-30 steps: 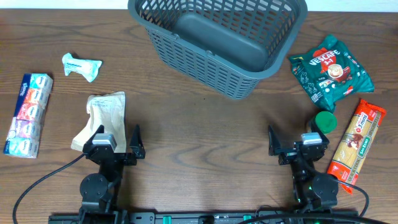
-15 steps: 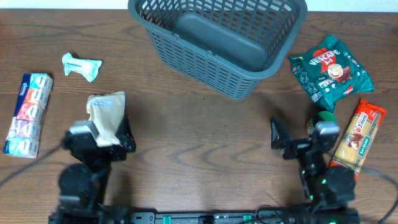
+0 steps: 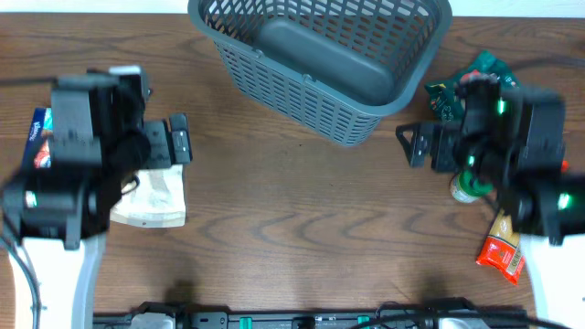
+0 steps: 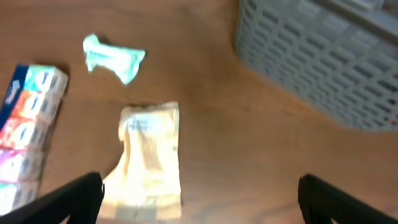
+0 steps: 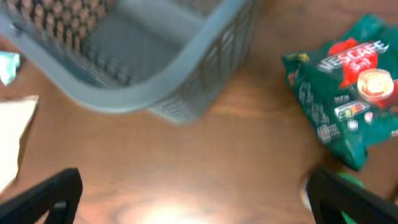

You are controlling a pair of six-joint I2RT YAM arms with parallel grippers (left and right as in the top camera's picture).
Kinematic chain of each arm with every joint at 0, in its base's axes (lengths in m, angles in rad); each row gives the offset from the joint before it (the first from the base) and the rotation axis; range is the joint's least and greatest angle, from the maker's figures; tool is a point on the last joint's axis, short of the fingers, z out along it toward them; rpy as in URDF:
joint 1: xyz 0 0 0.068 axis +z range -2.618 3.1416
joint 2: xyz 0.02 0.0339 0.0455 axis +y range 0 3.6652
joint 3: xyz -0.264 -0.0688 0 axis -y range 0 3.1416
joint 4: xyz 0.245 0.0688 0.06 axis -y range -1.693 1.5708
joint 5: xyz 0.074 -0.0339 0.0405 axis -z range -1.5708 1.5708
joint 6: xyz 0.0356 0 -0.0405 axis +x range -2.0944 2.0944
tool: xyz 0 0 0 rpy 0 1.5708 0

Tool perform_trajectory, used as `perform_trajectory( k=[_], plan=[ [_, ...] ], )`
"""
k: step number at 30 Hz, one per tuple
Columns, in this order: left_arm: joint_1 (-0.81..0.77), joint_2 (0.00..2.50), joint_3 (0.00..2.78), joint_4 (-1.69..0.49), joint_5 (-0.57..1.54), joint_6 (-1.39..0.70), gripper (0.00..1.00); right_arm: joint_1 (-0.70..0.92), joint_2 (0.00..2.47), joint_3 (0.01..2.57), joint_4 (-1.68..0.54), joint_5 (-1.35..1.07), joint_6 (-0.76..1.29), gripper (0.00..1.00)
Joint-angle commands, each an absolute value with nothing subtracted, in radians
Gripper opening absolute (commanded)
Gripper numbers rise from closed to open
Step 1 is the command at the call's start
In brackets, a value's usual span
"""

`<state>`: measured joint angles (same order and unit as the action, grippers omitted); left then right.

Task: Pack container
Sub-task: 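Raise both grippers and move them to the grey basket's front rim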

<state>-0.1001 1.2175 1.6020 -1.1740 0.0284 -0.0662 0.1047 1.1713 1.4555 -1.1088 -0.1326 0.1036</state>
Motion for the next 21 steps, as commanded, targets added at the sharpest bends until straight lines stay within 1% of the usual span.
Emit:
perform_trajectory(
  k=[1, 3, 4, 5, 6, 7, 8, 9, 11, 12, 17, 21],
  plan=[
    [-0.102, 1.301, 1.724, -1.251, 0.045, -0.013, 0.98, 0.099, 1.291, 1.654, -1.201, -0.213, 0.044, 0.99],
    [-0.102, 1.318, 1.733, -1.272, 0.046, -0.023, 0.98, 0.099, 1.331, 1.714, -1.223, -0.263, 0.043, 0.98],
    [-0.102, 1.32, 1.733, -1.279, 0.046, -0.023, 0.99, 0.099, 1.34, 1.725, -1.218, -0.275, 0.043, 0.85],
    [-0.102, 1.32, 1.731, -1.283, 0.044, -0.022, 0.98, 0.099, 1.344, 1.728, -1.201, -0.278, 0.043, 0.57],
    [-0.101, 1.32, 1.73, -1.285, 0.04, -0.015, 0.86, 0.099, 1.344, 1.728, -1.188, -0.278, 0.043, 0.33],
    [-0.101, 1.32, 1.73, -1.287, 0.037, -0.011, 0.73, 0.099, 1.344, 1.728, -1.176, -0.277, 0.044, 0.04],
    [-0.102, 1.319, 1.73, -1.288, 0.037, -0.011, 0.51, 0.099, 1.343, 1.728, -1.169, -0.278, 0.045, 0.01],
    [-0.102, 1.318, 1.73, -1.289, 0.037, -0.012, 0.33, 0.099, 1.34, 1.728, -1.165, -0.278, 0.048, 0.01],
    [-0.102, 1.312, 1.73, -1.288, 0.038, -0.02, 0.11, 0.099, 1.336, 1.728, -1.163, -0.278, 0.047, 0.01],
    [-0.103, 1.311, 1.731, -1.288, 0.038, -0.02, 0.06, 0.099, 1.335, 1.728, -1.163, -0.277, 0.047, 0.01],
    [-0.104, 1.319, 1.77, -1.277, 0.038, -0.023, 0.06, 0.109, 1.335, 1.732, -1.175, -0.277, 0.035, 0.01],
    [-0.104, 1.37, 1.893, -1.286, 0.038, -0.023, 0.05, 0.151, 1.335, 1.74, -1.179, -0.256, 0.011, 0.01]
  ],
)
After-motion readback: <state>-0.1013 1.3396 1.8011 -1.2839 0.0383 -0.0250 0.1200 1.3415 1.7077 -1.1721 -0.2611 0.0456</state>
